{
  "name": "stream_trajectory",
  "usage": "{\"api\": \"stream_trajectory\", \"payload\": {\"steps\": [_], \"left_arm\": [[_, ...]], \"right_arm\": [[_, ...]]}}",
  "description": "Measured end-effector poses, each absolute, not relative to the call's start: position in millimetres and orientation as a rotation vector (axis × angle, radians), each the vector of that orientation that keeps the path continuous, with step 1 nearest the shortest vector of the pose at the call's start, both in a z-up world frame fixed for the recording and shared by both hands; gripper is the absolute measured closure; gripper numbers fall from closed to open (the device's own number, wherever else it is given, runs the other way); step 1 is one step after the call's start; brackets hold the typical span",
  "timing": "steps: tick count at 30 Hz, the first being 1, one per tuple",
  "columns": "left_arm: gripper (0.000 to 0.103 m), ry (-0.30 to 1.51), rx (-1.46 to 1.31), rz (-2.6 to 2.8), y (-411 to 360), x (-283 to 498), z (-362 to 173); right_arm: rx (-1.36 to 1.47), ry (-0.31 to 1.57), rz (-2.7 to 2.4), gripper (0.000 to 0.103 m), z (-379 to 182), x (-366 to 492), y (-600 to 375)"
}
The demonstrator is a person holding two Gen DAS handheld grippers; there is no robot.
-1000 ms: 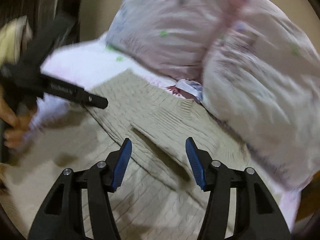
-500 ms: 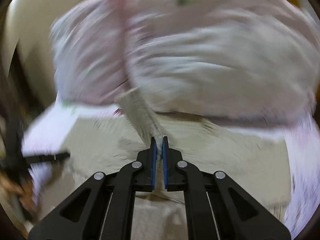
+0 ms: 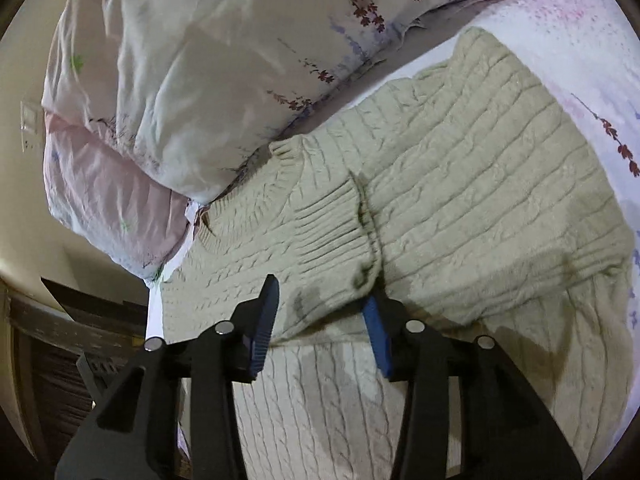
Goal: Fold small clothes
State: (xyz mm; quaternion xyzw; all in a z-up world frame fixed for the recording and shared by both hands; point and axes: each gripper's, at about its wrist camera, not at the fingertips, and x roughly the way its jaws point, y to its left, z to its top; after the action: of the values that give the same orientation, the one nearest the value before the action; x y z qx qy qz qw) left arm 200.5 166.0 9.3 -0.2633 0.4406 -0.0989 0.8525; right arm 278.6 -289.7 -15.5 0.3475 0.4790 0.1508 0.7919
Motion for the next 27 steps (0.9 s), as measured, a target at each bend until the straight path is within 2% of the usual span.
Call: {"api": "stream_trajectory", "payload": {"steps": [1, 2, 8, 17, 19, 20, 23, 24, 27], "left_arm": [[0.05, 0.928, -0.553, -0.207, 166, 200, 9], [0.05, 0.93, -0.551, -0.207, 165, 201, 10], [0.05, 0.936, -0.537, -0.221, 162, 200, 11], [0.05, 0.951, -0.511, -0.217, 158, 194, 12], [0.05, 0.953, -0.506, -0.22, 161, 185, 14], [0.05, 0.951, -0.505, -0.223, 163, 179, 16], [0.05, 0.935, -0.507, -0.231, 174, 154, 23], [0.049, 0.929, -0.508, -0.228, 177, 147, 25], [0.046, 0.917, -0.515, -0.21, 192, 117, 28]], "right_arm": [[0.742, 1.025, 0.313, 0.079, -15, 278, -289], [0.717, 1.016, 0.296, 0.096, -14, 278, -290], [0.553, 0.84, 0.214, 0.097, 20, 253, -290], [0.489, 0.939, 0.092, 0.096, -3, 260, -294], [0.463, 0.952, 0.091, 0.091, 1, 257, -294], [0.454, 0.953, 0.094, 0.084, 4, 253, -295], [0.466, 0.938, 0.15, 0.048, 15, 231, -306], [0.472, 0.932, 0.176, 0.044, 18, 221, -310], [0.475, 0.936, 0.225, 0.044, 23, 189, -333]]}}
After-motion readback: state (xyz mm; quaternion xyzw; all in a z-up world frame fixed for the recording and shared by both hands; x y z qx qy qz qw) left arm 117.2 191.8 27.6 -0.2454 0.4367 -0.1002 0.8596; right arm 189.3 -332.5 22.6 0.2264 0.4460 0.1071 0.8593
